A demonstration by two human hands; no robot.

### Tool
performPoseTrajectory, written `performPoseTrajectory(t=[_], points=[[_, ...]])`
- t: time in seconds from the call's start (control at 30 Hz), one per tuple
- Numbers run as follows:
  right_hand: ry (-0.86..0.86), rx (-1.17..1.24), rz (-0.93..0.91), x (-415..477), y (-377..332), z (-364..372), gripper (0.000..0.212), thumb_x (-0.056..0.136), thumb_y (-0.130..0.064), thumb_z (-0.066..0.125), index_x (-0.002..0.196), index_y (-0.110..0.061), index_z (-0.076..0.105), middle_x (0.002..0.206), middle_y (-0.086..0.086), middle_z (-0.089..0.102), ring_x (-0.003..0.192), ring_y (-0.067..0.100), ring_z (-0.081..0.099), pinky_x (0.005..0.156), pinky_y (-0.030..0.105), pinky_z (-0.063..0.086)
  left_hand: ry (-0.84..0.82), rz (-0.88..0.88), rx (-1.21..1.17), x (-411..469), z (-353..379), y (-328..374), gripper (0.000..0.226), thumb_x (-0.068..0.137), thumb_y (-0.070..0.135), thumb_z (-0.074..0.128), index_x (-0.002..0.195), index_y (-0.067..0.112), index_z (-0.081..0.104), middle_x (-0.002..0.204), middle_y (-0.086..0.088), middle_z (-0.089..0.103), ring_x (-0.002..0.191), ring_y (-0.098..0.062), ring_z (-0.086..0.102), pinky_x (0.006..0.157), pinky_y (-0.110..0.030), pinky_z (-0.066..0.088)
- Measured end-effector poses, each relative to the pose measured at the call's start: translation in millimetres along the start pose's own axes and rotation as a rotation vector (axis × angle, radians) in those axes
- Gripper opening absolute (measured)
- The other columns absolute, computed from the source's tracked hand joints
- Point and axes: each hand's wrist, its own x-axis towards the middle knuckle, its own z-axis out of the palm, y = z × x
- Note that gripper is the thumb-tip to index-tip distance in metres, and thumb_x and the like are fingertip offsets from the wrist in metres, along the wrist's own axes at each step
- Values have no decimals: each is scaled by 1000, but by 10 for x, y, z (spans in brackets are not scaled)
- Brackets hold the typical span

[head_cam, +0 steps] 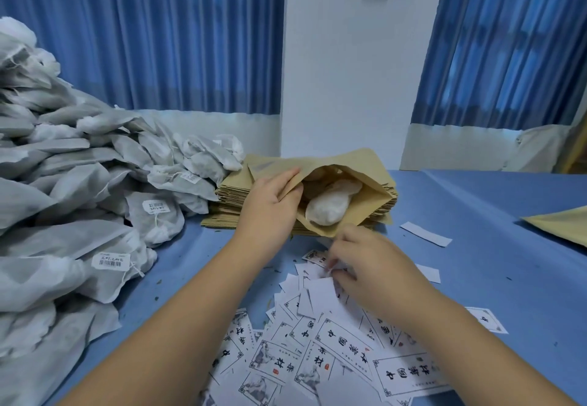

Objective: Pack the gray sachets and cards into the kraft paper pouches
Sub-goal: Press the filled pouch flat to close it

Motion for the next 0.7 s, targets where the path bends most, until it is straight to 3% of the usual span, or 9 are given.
performPoseTrajectory(t=[0.17,0.3,0.43,0.5,0.7], points=[[100,25,6,-50,-69,-260,5,82,-15,64,83,-20,64,88,-10,55,86,11,49,69,32,44,-7,-28,-13,4,12,15,36,96,24,56,132,28,58,135,8,52,125,-5,46,109,-24,33],[296,82,39,-92,-103,-343,13,78,-10,66,78,-18,56,75,-10,51,69,15,50,57,39,46,7,-36,-42,7,11,14,35,96,28,54,131,30,59,137,9,52,127,-5,45,111,-27,32],[531,201,151,-82,-104,-338,20,78,-5,65,76,-19,51,71,-13,46,67,9,47,57,19,39,-12,-68,-118,11,0,6,36,96,32,54,133,32,57,138,9,52,128,-10,48,110,-39,39],[589,188,144,-84,-88,-355,20,77,-3,65,77,-17,52,72,-12,46,68,10,46,59,17,37,-33,-92,-169,6,-3,8,38,96,34,54,133,34,57,138,8,52,126,-16,51,107,-44,41],[629,-62,-8,-157,51,-443,5,73,-6,60,75,-9,58,75,-2,53,60,19,48,45,34,42,-46,-106,-182,10,-22,11,37,96,35,52,134,36,56,138,9,51,126,-17,52,107,-45,41]])
